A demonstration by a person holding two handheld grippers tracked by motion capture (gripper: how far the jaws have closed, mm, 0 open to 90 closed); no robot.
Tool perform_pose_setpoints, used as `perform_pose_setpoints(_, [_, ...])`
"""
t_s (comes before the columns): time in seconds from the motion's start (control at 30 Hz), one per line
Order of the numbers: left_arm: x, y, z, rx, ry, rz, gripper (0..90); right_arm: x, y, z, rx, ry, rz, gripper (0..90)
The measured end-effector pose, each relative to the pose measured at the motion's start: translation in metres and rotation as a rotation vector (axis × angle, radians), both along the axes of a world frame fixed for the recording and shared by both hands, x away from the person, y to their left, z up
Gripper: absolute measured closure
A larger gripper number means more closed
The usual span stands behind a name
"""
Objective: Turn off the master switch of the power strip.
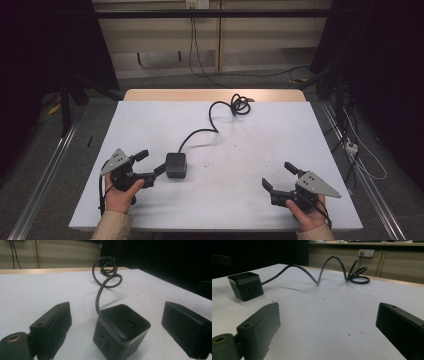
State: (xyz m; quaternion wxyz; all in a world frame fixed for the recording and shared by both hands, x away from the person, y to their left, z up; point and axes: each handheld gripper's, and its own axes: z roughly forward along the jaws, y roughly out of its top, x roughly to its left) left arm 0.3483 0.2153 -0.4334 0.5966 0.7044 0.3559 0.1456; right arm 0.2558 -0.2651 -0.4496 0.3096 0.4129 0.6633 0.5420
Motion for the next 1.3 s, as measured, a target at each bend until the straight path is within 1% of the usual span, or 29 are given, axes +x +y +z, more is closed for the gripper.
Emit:
perform_pose_setpoints(0.1, [0.0017, -0.0006, 0.0011, 0.016, -0.002, -0.007, 14.1, 0.0, -0.0003, 0.0002, -0.002, -0.001, -0.001, 4.7])
perform_pose_setpoints(0.2, [0.0024, -0.0011, 0.0019, 0.013, 0.006, -0.009, 19.1, 0.0, -0.0003, 0.0004, -0.001, -0.002, -0.001, 4.7])
perform_pose_setpoints(0.27, [0.0031, -0.0023, 0.003, 0.011, 0.009, -0.018, 24.1, 0.0, -0.0001, 0.0003, -0.002, -0.001, -0.001, 4.8])
perform_pose_setpoints(0.3, [0.0035, -0.0029, 0.0037, 0.024, 0.01, -0.02, 25.8, 0.0, 0.0, 0.0003, -0.002, -0.001, 0.0, 4.8])
perform_pose_setpoints(0.43, [0.0044, -0.0045, 0.0045, 0.025, 0.014, -0.028, 34.1, 0.0, 0.0002, 0.0003, -0.003, -0.001, 0.0, 4.8])
perform_pose_setpoints(0.5, [0.0058, -0.0053, 0.0046, 0.03, 0.025, -0.028, 36.8, 0.0, -0.0001, 0.0003, -0.003, -0.001, -0.001, 4.8])
perform_pose_setpoints(0.57, [0.0061, -0.0053, 0.0046, 0.028, 0.027, -0.029, 42.1, 0.0001, -0.0002, 0.0003, -0.003, -0.001, -0.001, 4.8])
perform_pose_setpoints(0.6, [0.0064, -0.0053, 0.0047, 0.022, 0.031, -0.031, 42.1, 0.0001, -0.0003, 0.0003, -0.004, -0.002, -0.001, 4.8])
perform_pose_setpoints(0.7, [0.0075, -0.0057, 0.0057, 0.024, 0.032, -0.043, 48.6, 0.0003, -0.0004, 0.0003, -0.004, -0.003, -0.001, 4.8])
perform_pose_setpoints(0.77, [0.0077, -0.0061, 0.0059, 0.024, 0.032, -0.045, 51.3, 0.0003, -0.0003, 0.0004, -0.001, -0.002, -0.003, 4.8])
perform_pose_setpoints(0.8, [0.0079, -0.0064, 0.0061, 0.023, 0.034, -0.048, 51.3, 0.0003, -0.0003, 0.0004, -0.001, -0.002, -0.003, 4.8])
perform_pose_setpoints(0.83, [0.0081, -0.0068, 0.0063, 0.02, 0.036, -0.051, 53.7, 0.0001, -0.0004, 0.0005, -0.003, -0.002, -0.002, 4.8])
perform_pose_setpoints(0.9, [0.0088, -0.0073, 0.007, 0.022, 0.036, -0.059, 55.1, 0.0001, -0.0005, 0.0006, -0.002, -0.001, -0.001, 4.8])
perform_pose_setpoints(1.07, [0.0095, -0.0078, 0.0072, 0.018, 0.043, -0.062, 58.5, 0.0001, -0.0007, 0.0006, -0.004, 0.0, 0.0, 4.8])
perform_pose_setpoints(1.17, [0.0103, -0.0082, 0.0074, 0.014, 0.05, -0.075, 62.3, 0.0001, -0.0004, 0.0007, -0.001, 0.0, -0.003, 4.8])
perform_pose_setpoints(1.3, [0.0105, -0.0089, 0.0076, 0.017, 0.052, -0.076, 64.5, 0.0001, -0.0002, 0.0007, -0.003, -0.001, -0.002, 4.8])
